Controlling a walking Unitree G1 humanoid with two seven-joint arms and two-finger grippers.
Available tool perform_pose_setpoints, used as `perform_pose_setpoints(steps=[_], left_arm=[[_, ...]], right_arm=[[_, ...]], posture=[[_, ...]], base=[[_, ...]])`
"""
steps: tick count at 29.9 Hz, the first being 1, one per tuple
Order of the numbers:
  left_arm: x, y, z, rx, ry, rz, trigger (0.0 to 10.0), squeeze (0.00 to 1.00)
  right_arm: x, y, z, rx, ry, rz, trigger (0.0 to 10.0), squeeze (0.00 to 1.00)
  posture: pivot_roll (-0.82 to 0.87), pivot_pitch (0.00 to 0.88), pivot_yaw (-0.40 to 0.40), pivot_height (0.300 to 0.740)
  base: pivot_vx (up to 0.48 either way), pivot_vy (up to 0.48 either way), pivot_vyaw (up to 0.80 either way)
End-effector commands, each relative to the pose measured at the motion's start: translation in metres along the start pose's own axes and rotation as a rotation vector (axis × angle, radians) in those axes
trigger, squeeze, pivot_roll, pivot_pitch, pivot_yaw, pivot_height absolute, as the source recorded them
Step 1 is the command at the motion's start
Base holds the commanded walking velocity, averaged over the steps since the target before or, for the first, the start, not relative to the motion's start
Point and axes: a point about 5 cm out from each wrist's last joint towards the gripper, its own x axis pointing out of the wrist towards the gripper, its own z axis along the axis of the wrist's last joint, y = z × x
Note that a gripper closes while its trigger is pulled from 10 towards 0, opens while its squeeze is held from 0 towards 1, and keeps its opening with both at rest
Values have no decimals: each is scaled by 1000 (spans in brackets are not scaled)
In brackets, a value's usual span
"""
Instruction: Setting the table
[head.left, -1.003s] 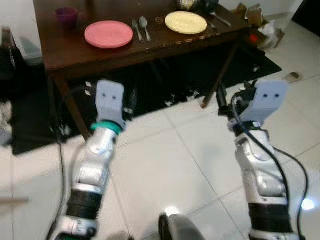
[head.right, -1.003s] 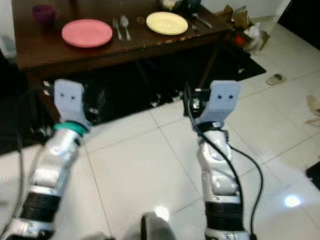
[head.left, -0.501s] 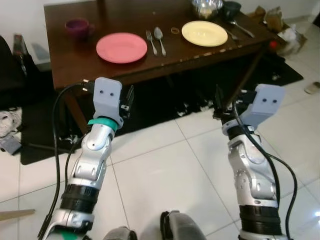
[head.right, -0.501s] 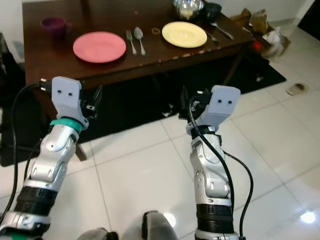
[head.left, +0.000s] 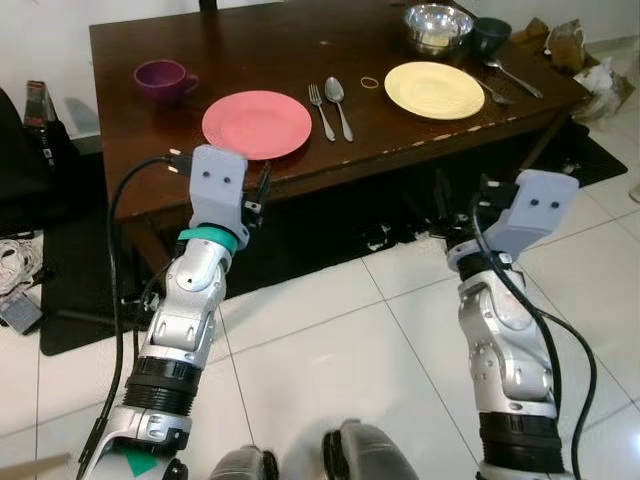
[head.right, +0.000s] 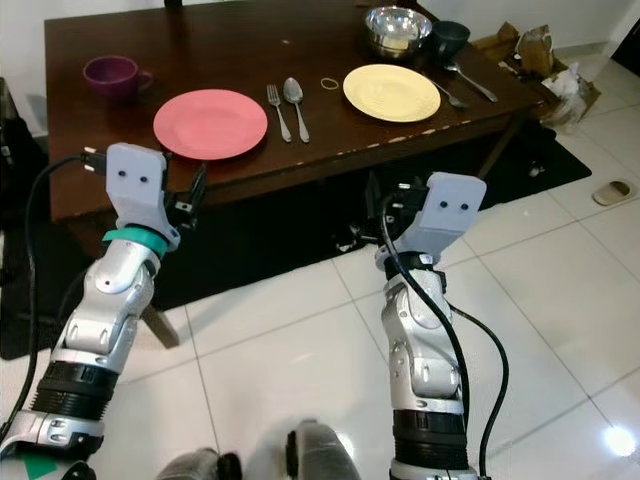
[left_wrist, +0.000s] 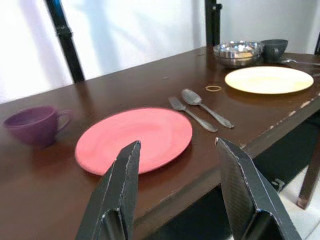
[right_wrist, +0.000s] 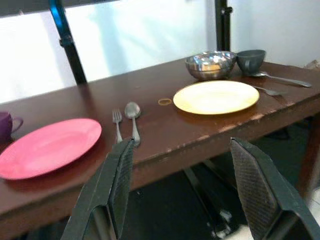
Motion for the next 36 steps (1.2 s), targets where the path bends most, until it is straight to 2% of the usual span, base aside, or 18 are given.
perform_pose_setpoints(steps=[1,22,31,36], left_arm=[[2,-3,-1,9,3,-19,10000,0],[10,-10,0,1,-13,-49,10000,0],[9,-14,-1,-4,-12,-64,10000,0],[6,-19,-4,-30,11,-108,10000,0]], right_arm=[[-1,-3,1,5,-9,-19,10000,0],[-1,-4,1,-4,-21,-26,10000,0],[-1,-3,1,-11,-20,-22,10000,0],[-2,-3,0,-16,-18,-20,10000,0]], posture=[[-135,0,48,740],[-156,0,66,740],[-157,0,67,740],[-156,0,66,740]], base=[[446,0,0],[448,0,0],[447,0,0],[160,0,0]])
